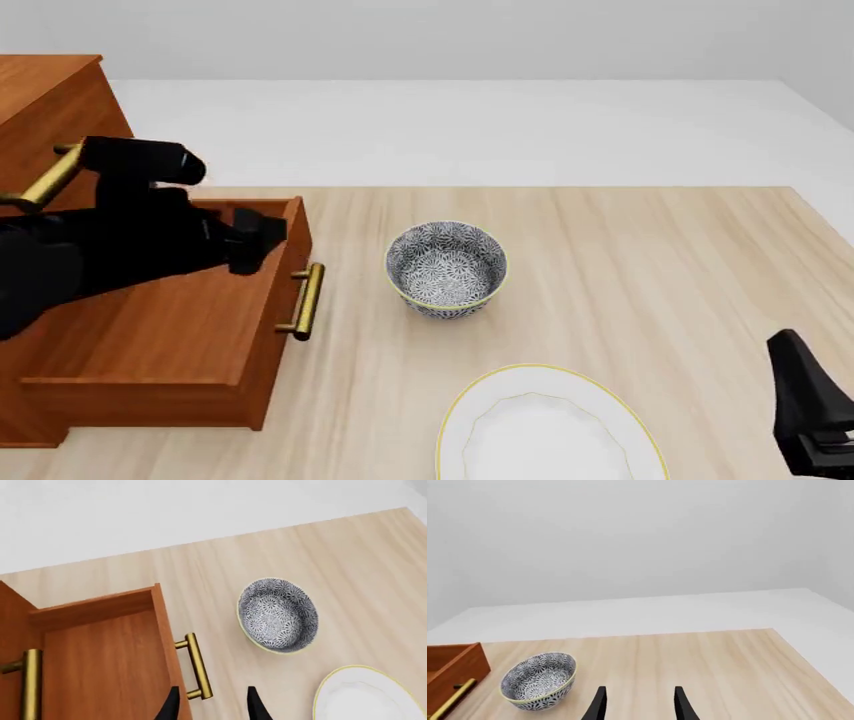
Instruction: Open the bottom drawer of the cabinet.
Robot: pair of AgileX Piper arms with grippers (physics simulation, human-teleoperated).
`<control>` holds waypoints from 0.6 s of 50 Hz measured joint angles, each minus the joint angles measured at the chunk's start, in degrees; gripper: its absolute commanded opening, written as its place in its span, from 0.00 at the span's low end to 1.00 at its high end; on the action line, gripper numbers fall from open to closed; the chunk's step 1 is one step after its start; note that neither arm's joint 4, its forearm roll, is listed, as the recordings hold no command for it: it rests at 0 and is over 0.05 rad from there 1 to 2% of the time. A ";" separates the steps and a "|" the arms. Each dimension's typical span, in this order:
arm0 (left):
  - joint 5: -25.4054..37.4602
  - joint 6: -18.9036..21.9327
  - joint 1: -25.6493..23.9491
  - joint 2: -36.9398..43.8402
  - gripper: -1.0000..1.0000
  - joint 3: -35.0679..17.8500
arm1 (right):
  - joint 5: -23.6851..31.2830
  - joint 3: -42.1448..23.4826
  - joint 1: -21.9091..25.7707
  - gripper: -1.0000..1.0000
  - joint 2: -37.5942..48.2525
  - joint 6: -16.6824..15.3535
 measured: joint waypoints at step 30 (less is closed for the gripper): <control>6.86 7.68 -1.08 -26.18 1.00 1.80 | 4.03 -5.60 2.59 1.00 0.00 -1.24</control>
